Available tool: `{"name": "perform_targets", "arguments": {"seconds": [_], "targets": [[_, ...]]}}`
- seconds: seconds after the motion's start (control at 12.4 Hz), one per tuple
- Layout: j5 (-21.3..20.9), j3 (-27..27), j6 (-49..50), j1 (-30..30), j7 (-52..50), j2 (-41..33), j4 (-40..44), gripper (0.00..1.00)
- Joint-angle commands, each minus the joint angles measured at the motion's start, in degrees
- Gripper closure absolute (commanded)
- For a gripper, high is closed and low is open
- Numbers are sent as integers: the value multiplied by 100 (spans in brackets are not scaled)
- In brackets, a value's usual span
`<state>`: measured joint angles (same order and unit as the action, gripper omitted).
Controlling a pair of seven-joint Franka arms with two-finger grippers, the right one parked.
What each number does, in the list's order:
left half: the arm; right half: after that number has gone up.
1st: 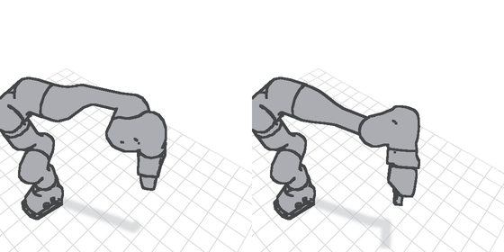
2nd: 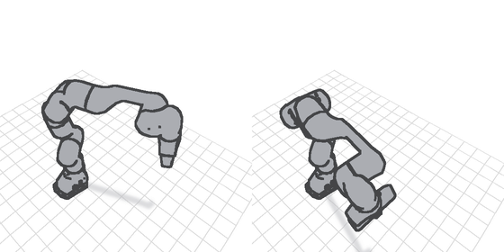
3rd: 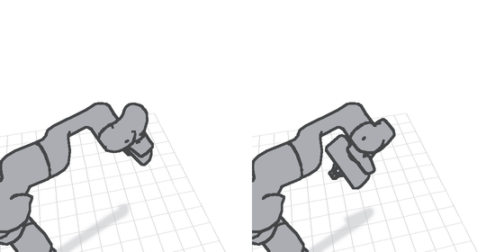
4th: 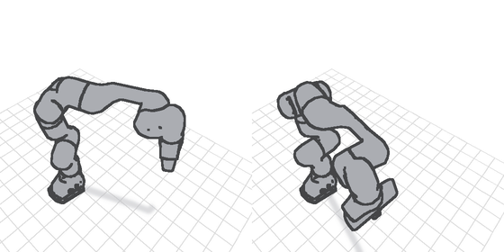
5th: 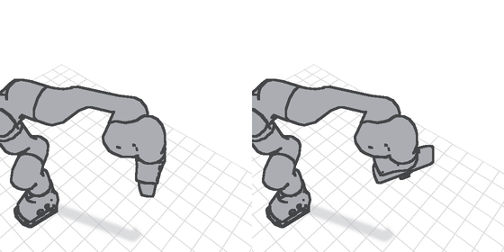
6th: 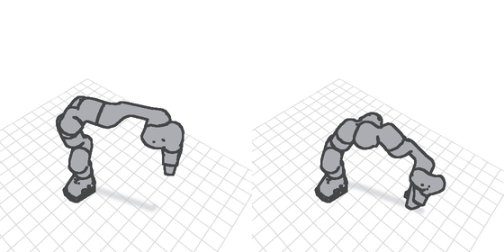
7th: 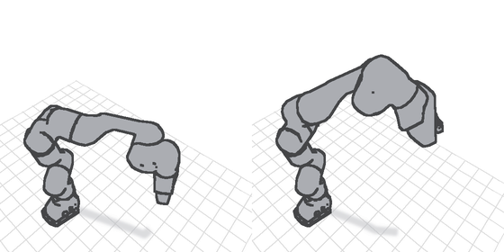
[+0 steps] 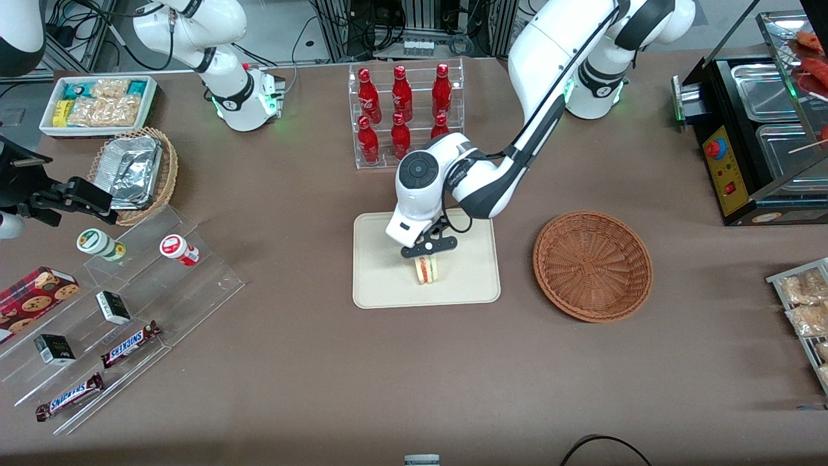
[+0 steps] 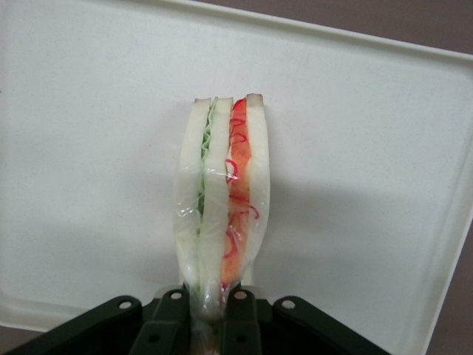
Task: Place sandwich from basket to tray
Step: 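Lower the sandwich onto the tray and open the left gripper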
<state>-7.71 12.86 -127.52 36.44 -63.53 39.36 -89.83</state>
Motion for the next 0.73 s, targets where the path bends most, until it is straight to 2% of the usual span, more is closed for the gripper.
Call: {"name": "perform_targets", "arguments": {"seconds": [0.0, 0.08, 0.16, 0.24, 0.65], "targets": [[-126, -37, -72, 65, -168, 81, 97, 89], [-117, -37, -72, 65, -168, 81, 97, 73], [-117, -37, -63, 65, -134, 89, 97, 26], [-117, -37, -63, 65, -116, 89, 97, 0], [-55, -37, 365, 21, -98, -269, 150, 0]]}}
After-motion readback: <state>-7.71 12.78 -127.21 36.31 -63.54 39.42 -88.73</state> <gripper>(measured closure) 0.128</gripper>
